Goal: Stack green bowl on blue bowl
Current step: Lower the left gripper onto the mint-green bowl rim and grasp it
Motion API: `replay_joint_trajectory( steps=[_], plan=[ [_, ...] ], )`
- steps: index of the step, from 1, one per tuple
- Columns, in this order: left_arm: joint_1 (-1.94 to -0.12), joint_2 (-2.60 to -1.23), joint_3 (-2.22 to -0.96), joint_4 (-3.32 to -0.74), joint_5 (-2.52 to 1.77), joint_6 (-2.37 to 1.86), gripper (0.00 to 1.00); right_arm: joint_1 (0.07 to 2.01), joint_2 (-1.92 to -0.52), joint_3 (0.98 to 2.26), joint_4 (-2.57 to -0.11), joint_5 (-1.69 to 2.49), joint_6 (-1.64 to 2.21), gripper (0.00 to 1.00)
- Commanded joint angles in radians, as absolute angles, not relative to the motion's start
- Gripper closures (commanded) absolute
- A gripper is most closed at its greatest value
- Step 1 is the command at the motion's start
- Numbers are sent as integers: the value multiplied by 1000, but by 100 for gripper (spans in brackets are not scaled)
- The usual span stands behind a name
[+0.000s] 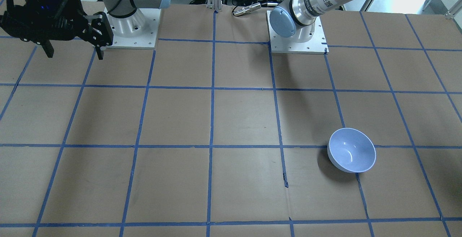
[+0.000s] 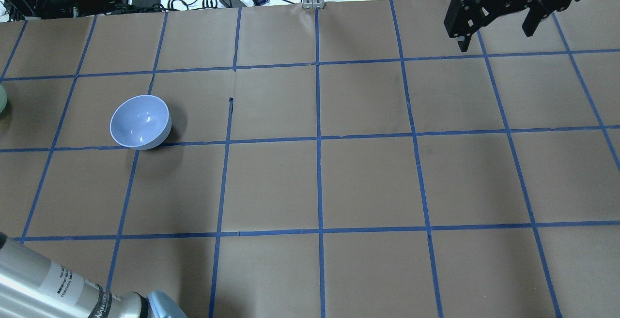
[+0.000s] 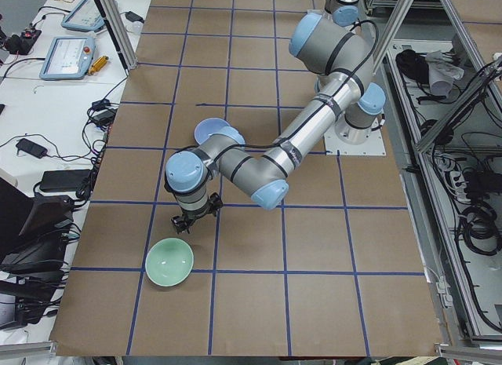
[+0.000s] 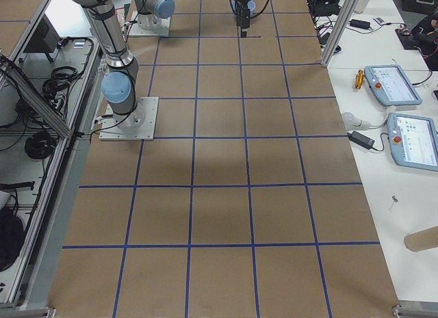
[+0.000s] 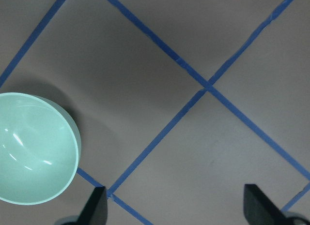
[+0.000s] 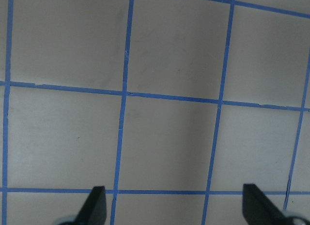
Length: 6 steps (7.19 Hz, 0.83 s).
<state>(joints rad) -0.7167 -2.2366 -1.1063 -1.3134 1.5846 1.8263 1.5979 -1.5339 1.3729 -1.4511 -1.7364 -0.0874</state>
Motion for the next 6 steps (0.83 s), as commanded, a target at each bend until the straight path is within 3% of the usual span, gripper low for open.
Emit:
replay_joint_trajectory(
  steps=[1,6],
  plan=[
    [-715,-2316,-1051,-1272,1575,1961,0,1598,-1534,1373,-1451,-1736,-87,0],
    [-696,-2417,-1011,-1203,1569,2038,0,1598,-1534,1373,-1451,-1736,-87,0]
  ],
)
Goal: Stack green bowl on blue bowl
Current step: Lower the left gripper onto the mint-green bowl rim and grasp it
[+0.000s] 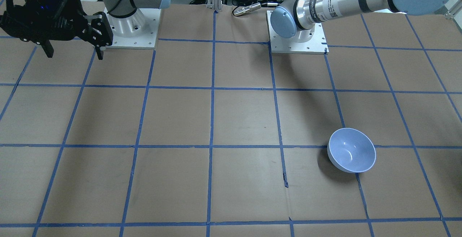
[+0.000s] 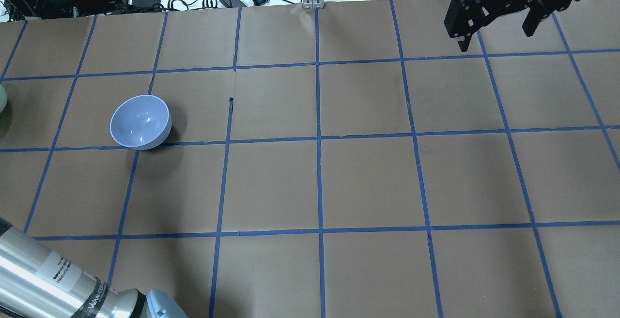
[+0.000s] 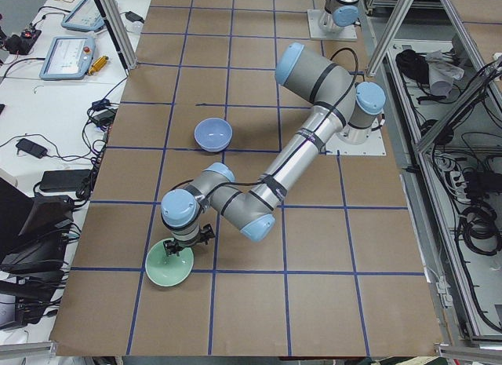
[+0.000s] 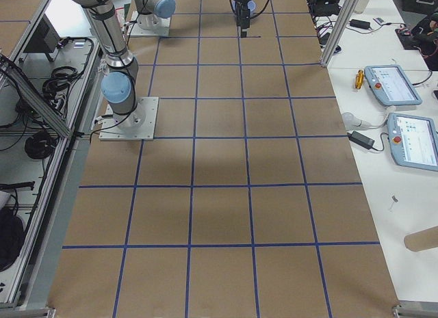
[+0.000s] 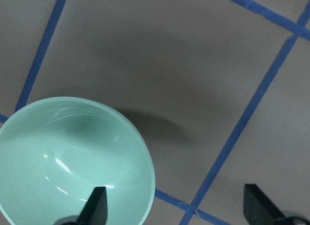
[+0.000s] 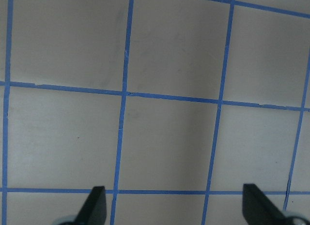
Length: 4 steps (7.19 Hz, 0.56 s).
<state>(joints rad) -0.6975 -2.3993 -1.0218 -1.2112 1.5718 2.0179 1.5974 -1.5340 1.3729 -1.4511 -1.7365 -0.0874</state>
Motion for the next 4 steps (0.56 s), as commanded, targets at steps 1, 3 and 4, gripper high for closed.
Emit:
replay_joint_trajectory(
  steps=[1,3,4],
  plan=[
    [-696,-2436,-1002,-1201,1551,2040,0,1598,-1534,1373,-1451,-1736,-87,0],
    [-696,-2462,-996,-1181,1551,2043,0,1597,-1534,1373,-1451,-1736,-87,0],
    [-696,-2476,-994,-1146,1551,2055,0,1597,-1534,1373,-1451,-1736,-87,0]
  ],
)
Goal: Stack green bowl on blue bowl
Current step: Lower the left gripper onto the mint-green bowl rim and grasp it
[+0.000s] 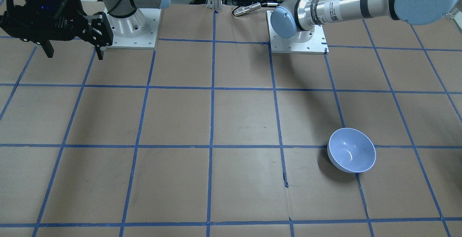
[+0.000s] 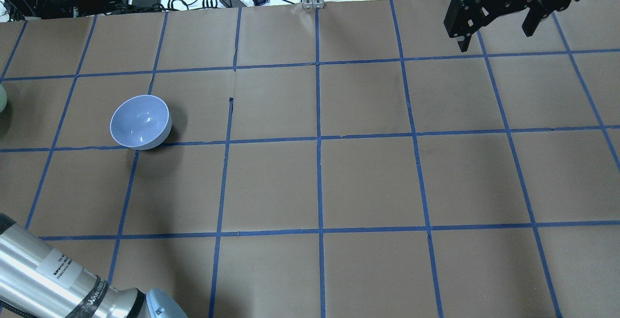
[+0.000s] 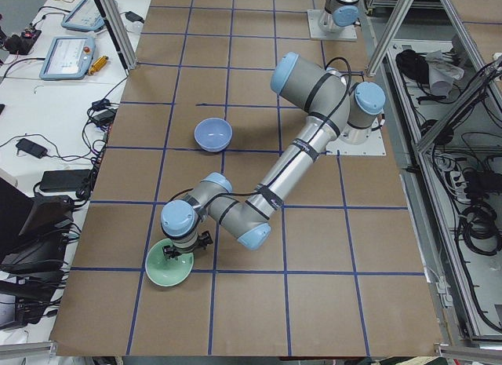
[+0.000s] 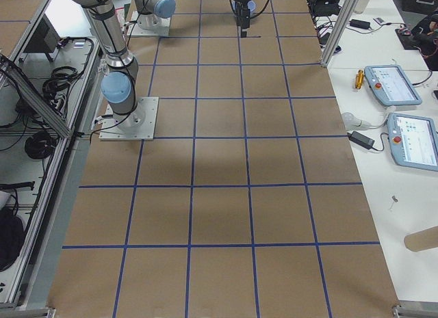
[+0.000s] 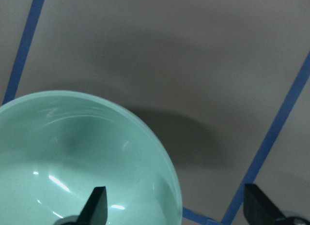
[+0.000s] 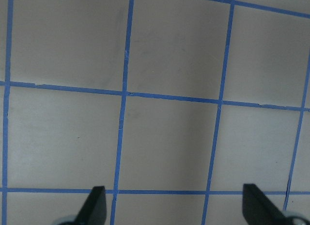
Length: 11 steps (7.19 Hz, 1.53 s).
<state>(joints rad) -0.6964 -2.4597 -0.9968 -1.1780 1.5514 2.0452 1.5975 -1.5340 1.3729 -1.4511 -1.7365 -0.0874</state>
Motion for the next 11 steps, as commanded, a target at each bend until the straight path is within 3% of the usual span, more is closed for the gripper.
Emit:
replay_joint_trajectory(
  steps=[1,3,4,6,7,11],
  plan=[
    [-696,-2482,-994,-1138,1552,2056,0,1598,-1534,1373,-1451,-1736,-87,0],
    [-696,-2493,-991,-1135,1554,2051,4,1597,-1534,1373,-1451,-1736,-87,0],
    [-696,-2494,-985,-1120,1554,2049,14,1598,-1534,1373,-1451,-1736,-87,0],
    [-696,-2491,-985,-1114,1552,2059,94,1598,-1534,1373,-1451,-1736,-87,0],
    [-696,-2493,-985,-1114,1554,2059,100,1598,-1534,1373,-1451,-1736,-87,0],
    [-696,-2490,-985,-1115,1549,2083,100,1598,-1534,1373,-1451,-1736,-87,0]
  ],
)
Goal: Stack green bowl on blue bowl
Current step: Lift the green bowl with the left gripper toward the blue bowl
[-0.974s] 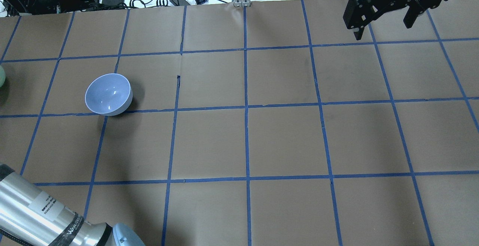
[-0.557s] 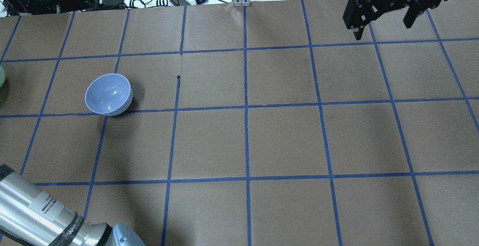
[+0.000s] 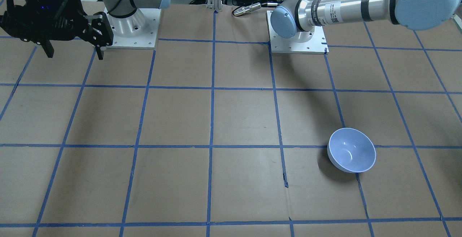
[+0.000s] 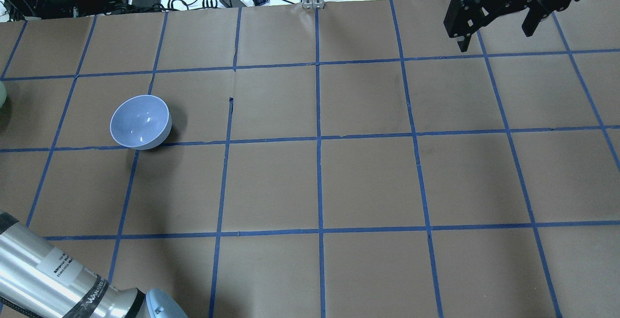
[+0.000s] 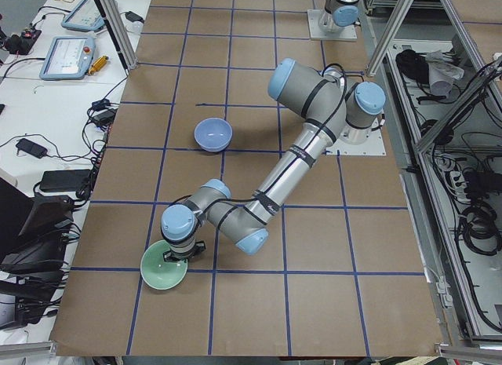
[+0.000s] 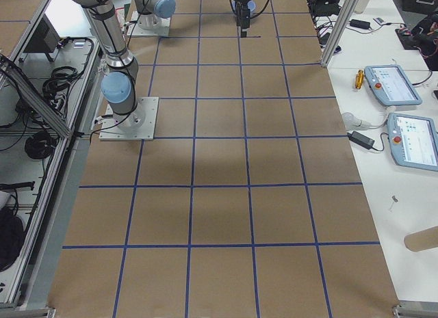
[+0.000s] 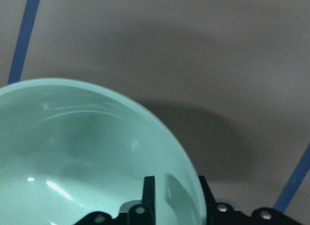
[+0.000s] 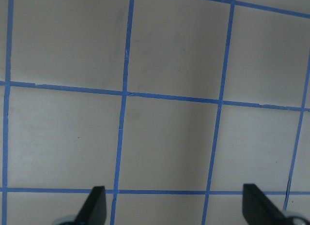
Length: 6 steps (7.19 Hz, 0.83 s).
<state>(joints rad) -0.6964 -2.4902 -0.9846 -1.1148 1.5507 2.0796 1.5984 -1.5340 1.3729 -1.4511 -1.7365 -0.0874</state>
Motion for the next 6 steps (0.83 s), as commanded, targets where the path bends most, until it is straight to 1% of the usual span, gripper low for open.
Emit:
replay_joint_trajectory(
  steps=[1,6],
  plan=[
    [-696,-2488,-985,-1117,1549,2083,100,1597,-1534,1373,-1451,-1736,-87,0],
    [-704,-2467,-994,-1130,1551,2080,100,1598,-1534,1373,-1451,-1736,-87,0]
  ],
)
